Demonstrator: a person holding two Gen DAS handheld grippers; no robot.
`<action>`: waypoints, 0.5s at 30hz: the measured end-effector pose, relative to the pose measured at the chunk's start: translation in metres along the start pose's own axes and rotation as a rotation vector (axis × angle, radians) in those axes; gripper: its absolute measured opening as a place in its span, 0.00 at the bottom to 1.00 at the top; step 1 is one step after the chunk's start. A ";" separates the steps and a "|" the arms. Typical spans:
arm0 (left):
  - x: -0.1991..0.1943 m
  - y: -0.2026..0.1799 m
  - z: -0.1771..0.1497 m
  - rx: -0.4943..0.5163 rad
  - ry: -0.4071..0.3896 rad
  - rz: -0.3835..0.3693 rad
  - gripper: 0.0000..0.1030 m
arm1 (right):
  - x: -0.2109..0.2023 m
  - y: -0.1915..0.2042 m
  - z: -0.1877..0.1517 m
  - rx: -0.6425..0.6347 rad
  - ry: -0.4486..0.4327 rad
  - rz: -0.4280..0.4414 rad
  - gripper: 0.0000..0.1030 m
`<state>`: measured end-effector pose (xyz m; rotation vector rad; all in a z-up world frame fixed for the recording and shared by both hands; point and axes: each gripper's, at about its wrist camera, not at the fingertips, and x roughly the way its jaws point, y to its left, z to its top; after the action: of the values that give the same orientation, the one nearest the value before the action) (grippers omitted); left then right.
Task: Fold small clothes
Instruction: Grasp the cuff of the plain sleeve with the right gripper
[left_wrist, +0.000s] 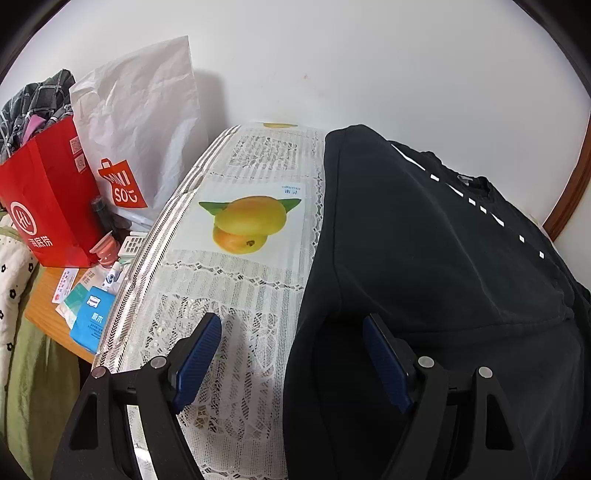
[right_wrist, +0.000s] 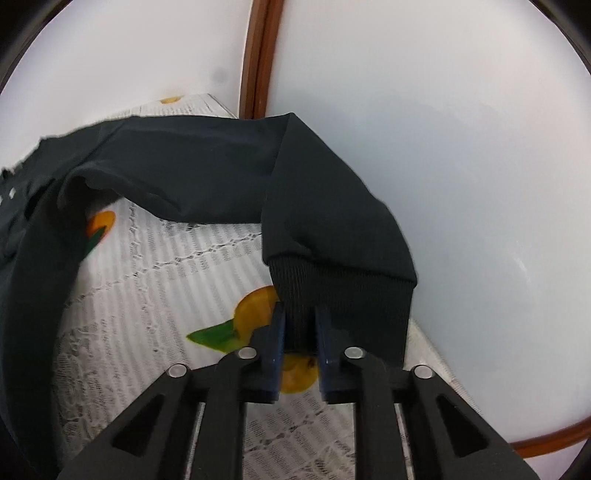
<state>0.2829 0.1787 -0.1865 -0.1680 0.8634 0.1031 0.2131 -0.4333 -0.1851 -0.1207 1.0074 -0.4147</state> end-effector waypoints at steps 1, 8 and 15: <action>0.001 0.000 0.000 0.000 0.006 0.003 0.75 | -0.001 -0.001 0.002 0.009 0.002 -0.003 0.12; 0.002 -0.003 -0.002 0.026 0.037 0.043 0.75 | -0.075 0.015 0.057 0.029 -0.133 0.071 0.10; 0.003 0.000 -0.002 0.023 0.053 0.050 0.75 | -0.158 0.114 0.107 -0.048 -0.235 0.313 0.10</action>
<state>0.2833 0.1786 -0.1900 -0.1286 0.9210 0.1358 0.2616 -0.2768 -0.0355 -0.0523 0.7874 -0.0874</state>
